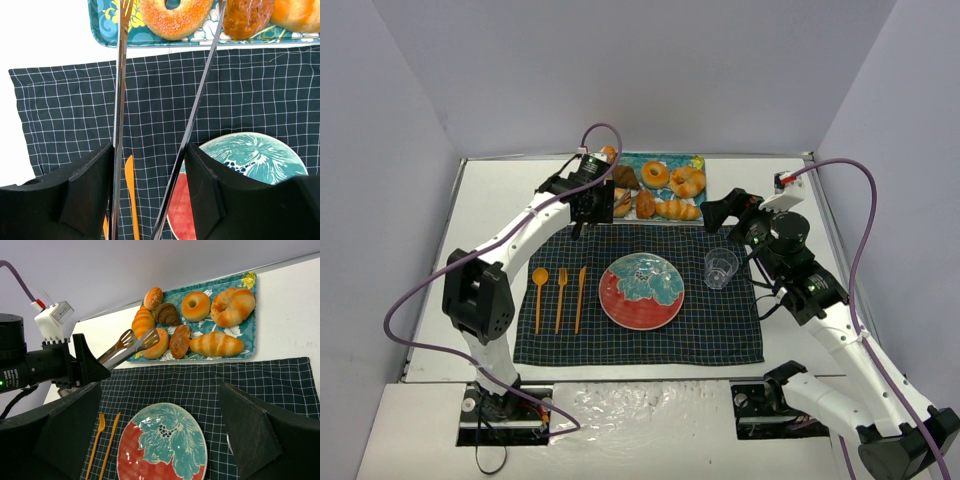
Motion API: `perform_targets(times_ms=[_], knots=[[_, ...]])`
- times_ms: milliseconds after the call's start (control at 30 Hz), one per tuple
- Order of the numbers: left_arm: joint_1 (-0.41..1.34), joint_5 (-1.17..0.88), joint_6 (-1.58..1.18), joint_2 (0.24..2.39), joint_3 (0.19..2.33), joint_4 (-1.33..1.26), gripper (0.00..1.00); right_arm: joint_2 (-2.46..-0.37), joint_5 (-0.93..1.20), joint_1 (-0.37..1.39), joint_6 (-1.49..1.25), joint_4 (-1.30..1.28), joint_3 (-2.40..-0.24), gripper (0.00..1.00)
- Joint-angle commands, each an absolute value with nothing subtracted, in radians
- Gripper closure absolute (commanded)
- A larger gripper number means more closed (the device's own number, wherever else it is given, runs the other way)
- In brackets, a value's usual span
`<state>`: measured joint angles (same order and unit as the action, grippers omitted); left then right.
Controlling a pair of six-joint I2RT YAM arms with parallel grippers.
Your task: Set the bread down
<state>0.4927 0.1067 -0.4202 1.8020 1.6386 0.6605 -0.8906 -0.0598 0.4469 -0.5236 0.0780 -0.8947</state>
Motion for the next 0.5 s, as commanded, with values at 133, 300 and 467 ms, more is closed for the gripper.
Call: perform_targets(times_ms=[133,300,467], knots=[[0.503,0.147,-0.416,1.791,1.692,0.639,0.49,-0.875,-0.089,0.454,-0.525,0.137,-0.894,0.0],[0.502,0.147,-0.419,1.806,1.691,0.643,0.49,-0.867,-0.092,0.455,-0.525,0.135,-0.889,0.0],[0.504,0.147,-0.42,1.823,1.69,0.646,0.49,-0.864,-0.098,0.455,-0.526,0.136,-0.884,0.0]])
